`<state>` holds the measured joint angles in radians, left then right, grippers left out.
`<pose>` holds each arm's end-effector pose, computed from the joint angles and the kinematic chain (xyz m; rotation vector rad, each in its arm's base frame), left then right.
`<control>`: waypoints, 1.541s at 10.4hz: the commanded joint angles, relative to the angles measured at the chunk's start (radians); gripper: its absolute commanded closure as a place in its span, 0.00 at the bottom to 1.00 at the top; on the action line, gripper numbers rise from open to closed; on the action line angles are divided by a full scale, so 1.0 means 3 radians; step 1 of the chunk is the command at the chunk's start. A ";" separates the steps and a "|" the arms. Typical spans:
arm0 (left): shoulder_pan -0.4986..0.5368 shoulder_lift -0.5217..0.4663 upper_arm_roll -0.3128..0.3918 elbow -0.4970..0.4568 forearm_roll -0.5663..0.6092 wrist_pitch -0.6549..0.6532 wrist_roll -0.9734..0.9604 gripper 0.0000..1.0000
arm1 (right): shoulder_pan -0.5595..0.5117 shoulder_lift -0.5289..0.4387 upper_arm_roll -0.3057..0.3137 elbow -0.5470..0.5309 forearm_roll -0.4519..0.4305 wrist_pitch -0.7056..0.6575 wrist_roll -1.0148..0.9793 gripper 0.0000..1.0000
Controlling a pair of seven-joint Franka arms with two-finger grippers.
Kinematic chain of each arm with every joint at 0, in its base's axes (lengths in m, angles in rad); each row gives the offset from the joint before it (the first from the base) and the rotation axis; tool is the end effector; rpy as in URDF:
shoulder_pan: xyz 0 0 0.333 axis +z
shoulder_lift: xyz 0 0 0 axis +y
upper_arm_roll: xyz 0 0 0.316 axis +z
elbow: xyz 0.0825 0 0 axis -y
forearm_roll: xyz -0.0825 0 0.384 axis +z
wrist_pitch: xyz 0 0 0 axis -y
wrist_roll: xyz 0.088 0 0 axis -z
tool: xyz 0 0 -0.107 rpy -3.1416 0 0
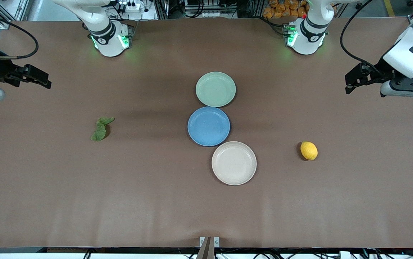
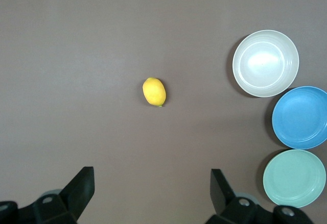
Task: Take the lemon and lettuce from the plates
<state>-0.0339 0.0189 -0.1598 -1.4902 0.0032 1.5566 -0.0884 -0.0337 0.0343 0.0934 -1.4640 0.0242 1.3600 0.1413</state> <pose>0.5493 -0.1064 0.6508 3.1299 -0.1646 0.0741 0.5416 0.0343 0.6381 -3.1184 0.1217 0.2191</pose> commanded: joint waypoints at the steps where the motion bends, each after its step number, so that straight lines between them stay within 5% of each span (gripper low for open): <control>1: 0.0011 0.0013 0.0016 0.0064 -0.0072 -0.0065 -0.0022 0.00 | -0.0057 0.0019 0.0036 0.0053 0.0027 -0.0034 -0.0006 0.00; 16: 0.0000 0.0013 0.0042 0.0033 -0.0031 -0.0320 -0.0171 0.00 | -0.0067 0.0019 0.0036 0.0048 0.0027 -0.0080 -0.0011 0.00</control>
<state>-0.0329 0.0198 -0.1487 -1.4903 0.0032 1.4992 -0.1236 -0.0349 0.0343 0.0934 -1.4640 0.0242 1.3529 0.1413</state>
